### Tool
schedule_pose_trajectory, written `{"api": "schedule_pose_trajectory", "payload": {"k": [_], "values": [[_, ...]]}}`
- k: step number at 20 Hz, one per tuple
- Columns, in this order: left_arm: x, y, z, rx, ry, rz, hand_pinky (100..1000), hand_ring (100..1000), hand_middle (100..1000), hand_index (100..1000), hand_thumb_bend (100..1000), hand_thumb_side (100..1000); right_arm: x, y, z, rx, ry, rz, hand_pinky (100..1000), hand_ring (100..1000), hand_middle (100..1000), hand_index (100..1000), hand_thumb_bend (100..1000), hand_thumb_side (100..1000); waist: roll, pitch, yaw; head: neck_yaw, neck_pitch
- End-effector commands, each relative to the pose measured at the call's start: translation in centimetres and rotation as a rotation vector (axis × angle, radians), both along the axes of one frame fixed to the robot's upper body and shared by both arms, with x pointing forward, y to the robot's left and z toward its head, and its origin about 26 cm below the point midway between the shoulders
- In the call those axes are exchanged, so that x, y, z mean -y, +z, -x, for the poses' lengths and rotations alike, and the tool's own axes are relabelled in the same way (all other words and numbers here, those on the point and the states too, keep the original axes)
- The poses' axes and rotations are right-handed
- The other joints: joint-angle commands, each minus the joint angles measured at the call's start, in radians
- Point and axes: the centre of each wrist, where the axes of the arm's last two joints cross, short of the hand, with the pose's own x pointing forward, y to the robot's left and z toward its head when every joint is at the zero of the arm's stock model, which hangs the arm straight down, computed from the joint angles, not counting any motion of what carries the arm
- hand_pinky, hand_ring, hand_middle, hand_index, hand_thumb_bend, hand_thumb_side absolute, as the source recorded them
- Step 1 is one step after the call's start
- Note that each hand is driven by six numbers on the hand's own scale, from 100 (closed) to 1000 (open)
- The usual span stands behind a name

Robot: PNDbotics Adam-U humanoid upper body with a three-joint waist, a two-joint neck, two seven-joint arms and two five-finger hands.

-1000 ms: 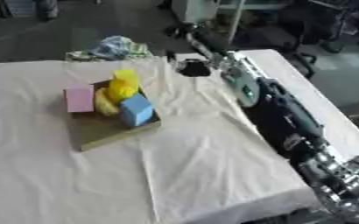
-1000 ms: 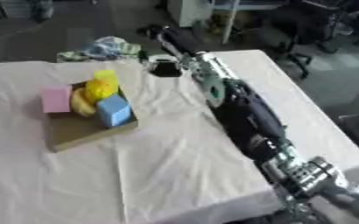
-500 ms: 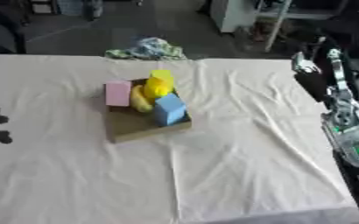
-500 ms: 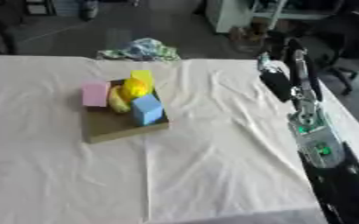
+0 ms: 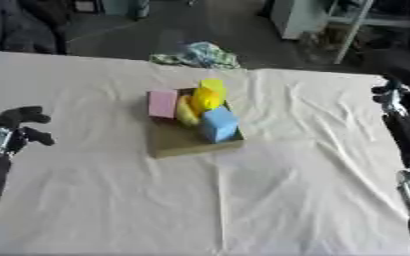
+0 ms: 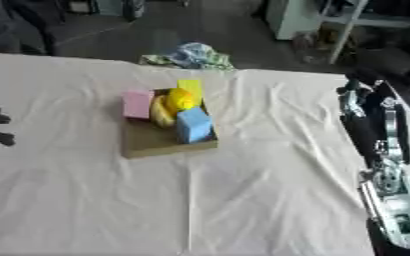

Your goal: Pick up objects on the table and place them in the box.

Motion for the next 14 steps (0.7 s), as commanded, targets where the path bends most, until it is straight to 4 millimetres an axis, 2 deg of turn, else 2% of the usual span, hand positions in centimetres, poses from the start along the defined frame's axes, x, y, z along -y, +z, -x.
{"api": "schedule_pose_trajectory", "payload": {"k": [1,14], "values": [[0.17,0.17,0.03,0.008,-0.012,0.007,729,531,664,785,177,874,-0.11,0.5,0.13,0.021,0.013,-0.011,687,673,735,824,100,542,0.018,-0.001,-0.005,0.001,0.004],[0.12,-0.06,0.11,0.0,-0.001,0.005,727,518,646,773,176,883,-0.5,-0.14,0.35,-0.002,-0.001,-0.042,686,664,709,818,100,551,0.01,0.019,-0.034,0.008,0.004]]}}
